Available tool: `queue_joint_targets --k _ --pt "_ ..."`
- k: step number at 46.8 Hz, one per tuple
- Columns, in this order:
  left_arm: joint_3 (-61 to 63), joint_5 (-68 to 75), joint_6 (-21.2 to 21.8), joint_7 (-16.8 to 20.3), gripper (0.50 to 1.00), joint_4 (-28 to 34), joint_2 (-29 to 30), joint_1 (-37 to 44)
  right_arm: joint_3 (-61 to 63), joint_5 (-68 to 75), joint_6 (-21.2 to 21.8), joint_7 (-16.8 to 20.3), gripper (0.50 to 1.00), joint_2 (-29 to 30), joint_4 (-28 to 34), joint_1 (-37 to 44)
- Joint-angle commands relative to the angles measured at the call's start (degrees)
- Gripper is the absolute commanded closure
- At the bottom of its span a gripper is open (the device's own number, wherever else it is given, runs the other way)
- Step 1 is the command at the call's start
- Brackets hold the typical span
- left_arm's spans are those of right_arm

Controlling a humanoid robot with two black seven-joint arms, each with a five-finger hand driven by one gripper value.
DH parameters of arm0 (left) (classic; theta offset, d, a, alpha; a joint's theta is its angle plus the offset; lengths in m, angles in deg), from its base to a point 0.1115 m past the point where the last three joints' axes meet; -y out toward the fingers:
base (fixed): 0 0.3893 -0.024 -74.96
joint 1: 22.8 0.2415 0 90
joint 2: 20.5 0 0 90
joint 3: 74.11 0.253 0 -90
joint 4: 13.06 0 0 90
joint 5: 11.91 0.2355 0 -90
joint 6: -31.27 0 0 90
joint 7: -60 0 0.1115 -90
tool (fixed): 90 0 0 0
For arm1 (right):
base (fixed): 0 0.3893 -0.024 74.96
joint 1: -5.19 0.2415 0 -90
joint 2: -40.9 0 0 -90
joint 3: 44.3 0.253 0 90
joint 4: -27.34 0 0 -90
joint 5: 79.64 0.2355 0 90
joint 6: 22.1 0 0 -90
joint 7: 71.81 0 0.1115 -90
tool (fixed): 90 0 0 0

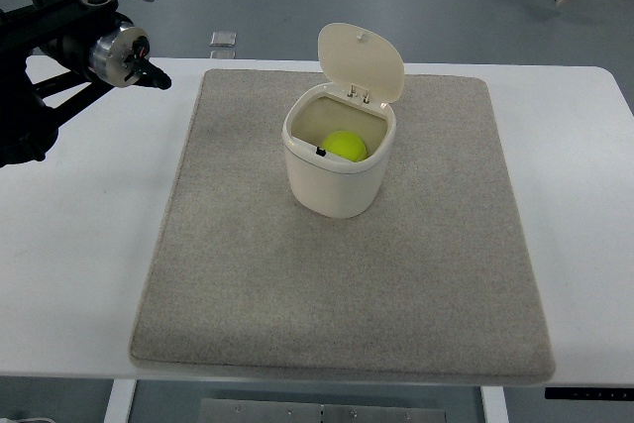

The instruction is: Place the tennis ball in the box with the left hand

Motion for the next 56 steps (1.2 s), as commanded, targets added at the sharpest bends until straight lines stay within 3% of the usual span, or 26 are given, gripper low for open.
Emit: queue_joint_targets --k 1,11,21,40,56 --pt "-0.9 -0.1 -0.1 0.0 0.671 0.5 0.0 1.0 0.0 0.0 0.0 0.0 0.599 0.0 0.0 0.0" --pt "-1.4 -2.9 -1.1 0.0 0.671 3.9 -0.4 1.8 0.0 0.0 0.0 0.0 0.599 0.0 0.0 0.0" --pt "-7.0 -12.1 -7.9 0.0 0.671 11.6 -1.2 5.3 0.0 0.0 0.0 0.0 0.599 0.0 0.0 0.0" --pt "-17.5 -12.7 -17.2 0.0 0.669 30.6 -9.1 12.2 0.0 0.0 0.0 0.0 0.599 0.0 0.0 0.0" --pt "-20.7 -19.7 -31.4 0.0 0.666 50.0 -13.9 12.8 0.0 0.0 0.0 0.0 0.599 0.0 0.0 0.0"
